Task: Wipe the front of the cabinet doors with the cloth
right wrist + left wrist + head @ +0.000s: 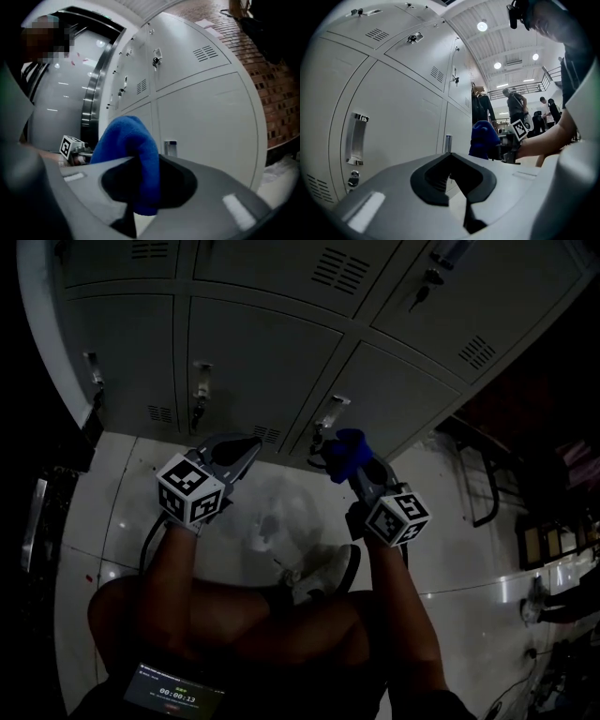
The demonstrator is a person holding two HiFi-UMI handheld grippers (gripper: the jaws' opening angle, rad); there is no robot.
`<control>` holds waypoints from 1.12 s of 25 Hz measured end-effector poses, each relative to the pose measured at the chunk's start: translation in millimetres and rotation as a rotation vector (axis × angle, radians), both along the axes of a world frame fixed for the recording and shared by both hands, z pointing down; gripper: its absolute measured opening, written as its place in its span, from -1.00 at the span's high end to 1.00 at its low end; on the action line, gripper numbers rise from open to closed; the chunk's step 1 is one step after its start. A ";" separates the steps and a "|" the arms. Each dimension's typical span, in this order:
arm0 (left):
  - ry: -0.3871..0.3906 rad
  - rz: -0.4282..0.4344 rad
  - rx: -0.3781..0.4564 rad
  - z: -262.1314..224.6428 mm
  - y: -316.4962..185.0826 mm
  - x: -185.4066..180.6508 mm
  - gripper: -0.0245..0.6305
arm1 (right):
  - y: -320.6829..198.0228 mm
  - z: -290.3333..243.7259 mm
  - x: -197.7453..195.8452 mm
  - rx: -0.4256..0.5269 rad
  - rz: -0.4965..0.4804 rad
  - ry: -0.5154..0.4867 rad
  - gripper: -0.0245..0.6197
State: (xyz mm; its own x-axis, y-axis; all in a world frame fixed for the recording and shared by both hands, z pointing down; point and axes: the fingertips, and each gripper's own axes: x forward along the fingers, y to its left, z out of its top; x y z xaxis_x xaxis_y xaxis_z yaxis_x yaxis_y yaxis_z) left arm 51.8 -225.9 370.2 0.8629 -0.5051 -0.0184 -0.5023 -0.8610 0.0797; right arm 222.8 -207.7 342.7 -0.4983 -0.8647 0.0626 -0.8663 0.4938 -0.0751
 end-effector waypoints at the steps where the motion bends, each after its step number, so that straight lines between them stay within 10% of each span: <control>1: 0.002 0.003 -0.001 0.1 1.0 0.2 0.91 | 5.0 0.0 -8.2 -0.001 -0.030 -0.018 0.70; 11: -0.047 0.058 0.042 6.1 9.4 26.2 0.91 | 7.6 30.5 -52.3 -0.002 -0.244 -0.003 0.70; 28: -0.029 0.065 0.041 8.2 21.1 25.4 0.91 | 20.2 34.9 -75.6 -0.028 -0.264 -0.036 0.70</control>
State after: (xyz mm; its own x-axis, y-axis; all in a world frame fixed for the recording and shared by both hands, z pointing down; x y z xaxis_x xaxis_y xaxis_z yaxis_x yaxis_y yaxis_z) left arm 77.2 -204.8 378.4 0.8941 -0.4477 -0.0128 -0.4472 -0.8939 0.0296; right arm 147.2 -187.6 377.6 -0.7084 -0.7030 0.0625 -0.7046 0.6993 -0.1203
